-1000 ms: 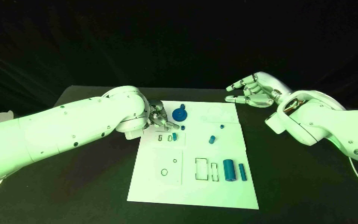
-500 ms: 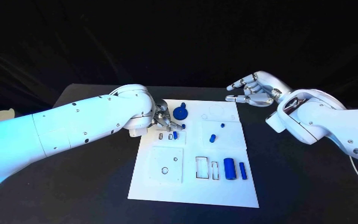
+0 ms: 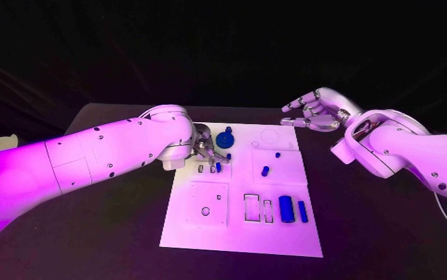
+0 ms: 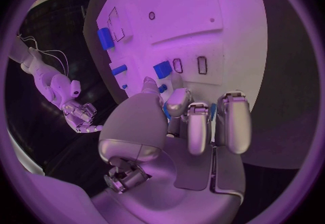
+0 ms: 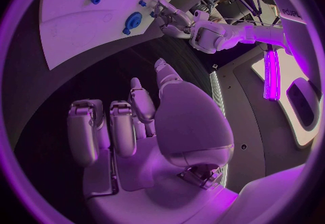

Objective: Assemble the parts on the task board

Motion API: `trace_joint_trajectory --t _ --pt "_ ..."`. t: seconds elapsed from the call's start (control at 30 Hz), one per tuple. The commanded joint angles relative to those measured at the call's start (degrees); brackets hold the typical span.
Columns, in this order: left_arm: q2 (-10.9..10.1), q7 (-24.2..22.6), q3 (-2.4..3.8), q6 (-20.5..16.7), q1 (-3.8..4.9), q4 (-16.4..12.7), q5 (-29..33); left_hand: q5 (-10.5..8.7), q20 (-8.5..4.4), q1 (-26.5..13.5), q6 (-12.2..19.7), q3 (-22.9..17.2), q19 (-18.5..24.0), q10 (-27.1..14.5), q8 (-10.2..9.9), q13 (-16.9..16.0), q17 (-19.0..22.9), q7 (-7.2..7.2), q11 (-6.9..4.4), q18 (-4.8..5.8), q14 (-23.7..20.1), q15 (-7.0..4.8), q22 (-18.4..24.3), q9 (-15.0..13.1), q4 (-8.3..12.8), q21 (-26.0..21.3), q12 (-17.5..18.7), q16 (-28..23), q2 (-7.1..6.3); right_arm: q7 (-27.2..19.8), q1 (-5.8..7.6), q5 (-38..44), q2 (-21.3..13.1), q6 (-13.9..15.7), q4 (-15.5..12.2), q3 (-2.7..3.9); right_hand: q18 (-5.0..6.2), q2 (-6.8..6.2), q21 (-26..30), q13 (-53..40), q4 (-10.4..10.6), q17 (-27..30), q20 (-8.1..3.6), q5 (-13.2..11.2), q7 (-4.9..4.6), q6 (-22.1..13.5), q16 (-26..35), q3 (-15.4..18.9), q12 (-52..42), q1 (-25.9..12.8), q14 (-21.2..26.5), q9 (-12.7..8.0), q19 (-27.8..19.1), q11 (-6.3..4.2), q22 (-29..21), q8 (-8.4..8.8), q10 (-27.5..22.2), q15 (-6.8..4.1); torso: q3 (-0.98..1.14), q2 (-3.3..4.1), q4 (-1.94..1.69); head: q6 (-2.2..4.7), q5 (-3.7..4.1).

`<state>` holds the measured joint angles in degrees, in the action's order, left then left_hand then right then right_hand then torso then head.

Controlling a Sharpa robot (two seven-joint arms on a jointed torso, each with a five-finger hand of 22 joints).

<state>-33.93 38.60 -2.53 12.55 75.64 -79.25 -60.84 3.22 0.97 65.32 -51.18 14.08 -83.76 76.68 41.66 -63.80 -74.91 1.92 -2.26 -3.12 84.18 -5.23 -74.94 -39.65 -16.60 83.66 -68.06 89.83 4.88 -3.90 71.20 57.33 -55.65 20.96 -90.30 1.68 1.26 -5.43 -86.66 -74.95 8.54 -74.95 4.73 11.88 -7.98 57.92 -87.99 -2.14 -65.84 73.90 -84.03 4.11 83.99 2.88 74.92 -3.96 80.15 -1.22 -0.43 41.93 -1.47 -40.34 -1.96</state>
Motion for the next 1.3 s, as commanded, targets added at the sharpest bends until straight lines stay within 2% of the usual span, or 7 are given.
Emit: trace_joint_trajectory --t 0.03,0.97,1.3 --pt "0.3 0.05 -0.02 1.63 -0.01 0.11 -0.3 0.1 -0.31 0.61 0.02 0.05 -2.3 0.48 0.35 -0.12 -15.09 -0.44 -0.11 0.76 5.82 -0.42 -3.0 -0.16 0.19 0.22 -0.15 0.17 0.18 0.09 -0.06 0.66 0.08 -0.84 0.03 0.0 0.3 0.45 0.19 -0.5 -0.1 -11.65 0.17 0.2 0.1 0.17 0.21 0.34 0.31 0.21 -5.13 0.06 2.45 0.06 8.6 0.1 -0.46 0.01 0.0 -0.02 0.06 0.01 -0.08" --pt "0.77 0.05 -0.15 3.03 -0.05 0.32 -0.29 1.08 -0.35 4.25 0.04 -0.47 -2.32 0.45 0.13 -0.25 -15.09 -0.47 -0.15 0.79 5.82 -0.46 -3.24 -0.98 0.67 0.31 -0.29 0.17 0.47 0.08 -0.12 0.66 0.48 -1.35 0.38 -0.01 0.29 0.67 0.18 -0.56 -0.19 -11.77 0.13 0.64 0.15 0.31 0.15 0.34 0.13 0.56 -5.16 0.09 2.48 0.0 8.64 0.04 -0.35 -0.03 0.01 -0.02 0.0 -0.42 -0.03" --pt "0.81 0.0 -0.16 3.69 -0.06 0.26 0.2 1.52 -0.37 6.81 -0.03 -1.47 -2.33 0.46 -0.15 -0.35 -15.09 -0.48 -0.17 0.81 5.82 -0.47 -3.41 -1.37 1.25 0.37 -0.37 0.17 0.92 0.05 -0.14 0.66 0.6 -1.55 0.54 -0.01 0.26 0.78 0.11 -0.63 -0.23 -11.95 0.12 0.77 0.16 0.35 0.03 0.31 -0.01 0.69 -5.21 0.1 2.56 -0.02 8.78 0.03 -0.28 -0.04 0.03 0.02 0.02 -0.65 0.0"
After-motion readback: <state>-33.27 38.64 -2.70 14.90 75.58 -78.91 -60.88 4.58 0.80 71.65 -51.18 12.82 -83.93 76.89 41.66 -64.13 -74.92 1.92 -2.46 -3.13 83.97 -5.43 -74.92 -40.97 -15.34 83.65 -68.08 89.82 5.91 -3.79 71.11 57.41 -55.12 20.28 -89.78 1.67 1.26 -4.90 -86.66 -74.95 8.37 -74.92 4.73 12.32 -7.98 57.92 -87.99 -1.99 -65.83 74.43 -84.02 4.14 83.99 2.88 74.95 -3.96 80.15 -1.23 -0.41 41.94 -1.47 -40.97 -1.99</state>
